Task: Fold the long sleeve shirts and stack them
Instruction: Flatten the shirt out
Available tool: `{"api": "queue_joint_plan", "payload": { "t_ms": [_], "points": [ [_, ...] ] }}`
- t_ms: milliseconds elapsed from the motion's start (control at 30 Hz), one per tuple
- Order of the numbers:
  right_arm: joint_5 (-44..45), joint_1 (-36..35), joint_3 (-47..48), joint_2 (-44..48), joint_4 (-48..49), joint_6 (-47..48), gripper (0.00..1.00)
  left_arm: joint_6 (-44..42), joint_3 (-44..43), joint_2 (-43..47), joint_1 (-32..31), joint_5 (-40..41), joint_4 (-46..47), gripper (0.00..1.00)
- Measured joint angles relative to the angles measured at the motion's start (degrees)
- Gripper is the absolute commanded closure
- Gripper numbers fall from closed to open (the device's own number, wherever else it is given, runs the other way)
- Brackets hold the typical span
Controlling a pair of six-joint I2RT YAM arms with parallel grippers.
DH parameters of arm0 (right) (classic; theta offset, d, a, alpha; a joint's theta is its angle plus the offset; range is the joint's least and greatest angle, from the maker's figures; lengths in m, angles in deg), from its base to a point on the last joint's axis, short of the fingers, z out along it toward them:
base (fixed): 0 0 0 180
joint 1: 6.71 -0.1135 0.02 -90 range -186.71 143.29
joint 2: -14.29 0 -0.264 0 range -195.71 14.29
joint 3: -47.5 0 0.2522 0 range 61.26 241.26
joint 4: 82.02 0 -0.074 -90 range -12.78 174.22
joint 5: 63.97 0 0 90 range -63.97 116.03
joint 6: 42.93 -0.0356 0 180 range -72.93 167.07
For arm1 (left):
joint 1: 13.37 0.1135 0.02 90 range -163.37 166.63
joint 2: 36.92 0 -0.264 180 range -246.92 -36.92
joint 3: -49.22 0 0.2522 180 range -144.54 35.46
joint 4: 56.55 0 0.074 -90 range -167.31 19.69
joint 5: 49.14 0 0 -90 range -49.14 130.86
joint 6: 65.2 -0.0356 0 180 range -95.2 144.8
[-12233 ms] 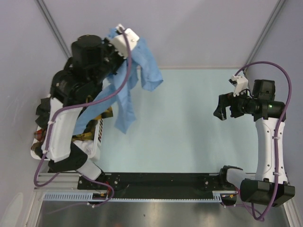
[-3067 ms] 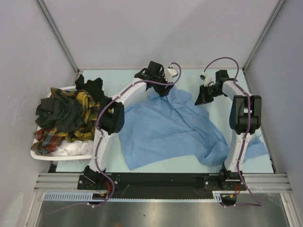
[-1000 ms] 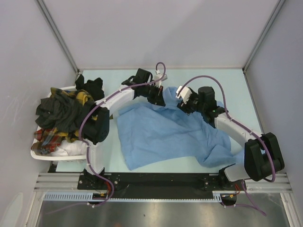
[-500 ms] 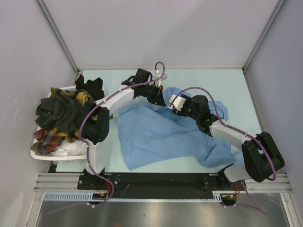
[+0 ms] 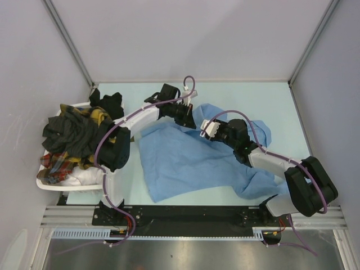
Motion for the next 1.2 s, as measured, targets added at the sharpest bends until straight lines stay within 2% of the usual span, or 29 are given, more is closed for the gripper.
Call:
{"api": "queue_joint_plan", "payload": {
  "t_ms": [33,133,167,400,467,500,533,600,800,1067,1133,1200],
  "points": [
    [0.31,0.17,-0.02,-0.13,0.48,0.11,0.60,0.00,0.48,0.00,0.00,-0.04,0.04,1.00],
    [1.11,1.14,0.00,-0.50,2.56,0.59,0.84,0.02,1.62,0.00,0.02,-0.24,0.02,1.00],
    [1.29,1.57,0.00,-0.61,2.91,0.92,1.00,0.02,1.81,0.00,0.02,-0.33,0.07,1.00],
    [0.74,6.80,4.07,-1.20,-0.52,-0.59,1.00,0.63,1.84,0.09,0.02,-0.98,0.70,1.00],
    [-0.35,7.91,5.27,-0.37,-2.25,-1.14,0.80,1.25,1.84,0.13,0.17,-1.40,1.01,1.00],
    [-1.70,8.74,5.77,0.52,-3.56,-1.49,0.64,1.55,1.84,0.13,0.26,-1.57,1.18,1.00],
    [-3.67,9.53,5.86,1.92,-5.18,-1.51,0.43,1.90,1.84,0.13,0.37,-1.75,1.22,1.00],
    [-6.54,9.92,5.81,4.24,-7.80,-1.95,0.35,2.51,1.84,0.13,0.66,-2.29,1.36,1.00],
    [-11.21,5.62,3.96,6.21,-9.03,-1.46,0.35,4.94,1.84,0.13,1.27,-4.79,2.99,1.00],
    [-9.05,1.16,3.52,-0.83,-6.21,-1.25,0.37,7.43,3.02,0.13,1.38,-7.76,4.85,1.00],
    [-7.43,0.96,3.23,-2.03,-4.00,-0.72,0.43,7.67,3.19,0.13,1.38,-8.22,5.14,1.00],
    [-5.97,0.96,3.19,-2.78,-2.47,-0.42,0.55,8.02,3.48,0.13,1.40,-8.68,5.55,1.00]
  ]
}}
